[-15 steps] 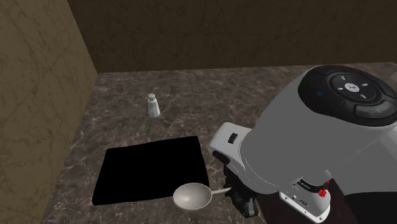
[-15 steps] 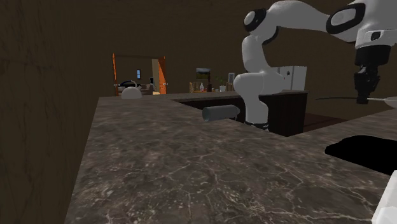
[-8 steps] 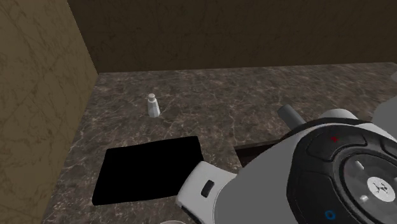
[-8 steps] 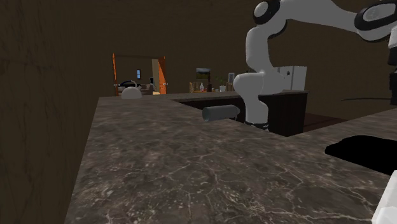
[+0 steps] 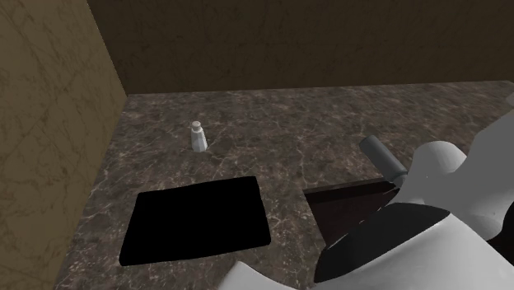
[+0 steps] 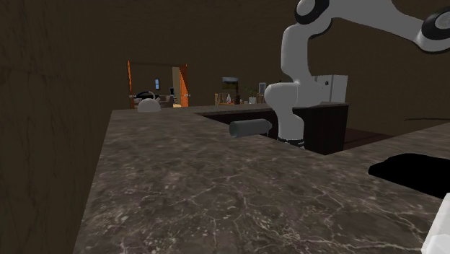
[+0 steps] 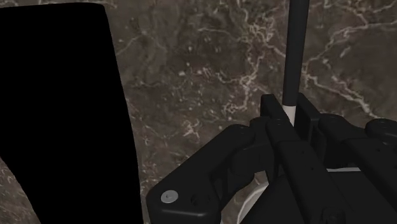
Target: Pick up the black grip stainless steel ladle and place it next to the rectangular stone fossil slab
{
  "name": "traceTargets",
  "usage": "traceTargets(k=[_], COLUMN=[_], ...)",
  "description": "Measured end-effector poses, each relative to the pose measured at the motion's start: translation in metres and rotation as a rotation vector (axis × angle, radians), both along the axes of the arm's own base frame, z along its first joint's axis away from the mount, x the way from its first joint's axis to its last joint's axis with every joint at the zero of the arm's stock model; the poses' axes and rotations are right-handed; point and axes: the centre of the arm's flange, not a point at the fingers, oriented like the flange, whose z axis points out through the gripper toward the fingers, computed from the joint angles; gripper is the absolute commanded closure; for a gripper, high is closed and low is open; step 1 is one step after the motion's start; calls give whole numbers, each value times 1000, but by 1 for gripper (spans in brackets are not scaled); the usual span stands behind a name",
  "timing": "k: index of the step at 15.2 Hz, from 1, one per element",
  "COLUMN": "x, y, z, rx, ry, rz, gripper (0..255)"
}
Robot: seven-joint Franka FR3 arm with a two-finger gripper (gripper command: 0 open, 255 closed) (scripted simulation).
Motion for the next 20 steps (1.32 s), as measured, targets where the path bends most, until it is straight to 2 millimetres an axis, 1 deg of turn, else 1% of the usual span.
traceTargets(k=[14,20], x=[0,0], y=[0,0], z=[-74,-79], rx=[0,1], ry=[0,0], rz=[0,0], gripper=[255,255])
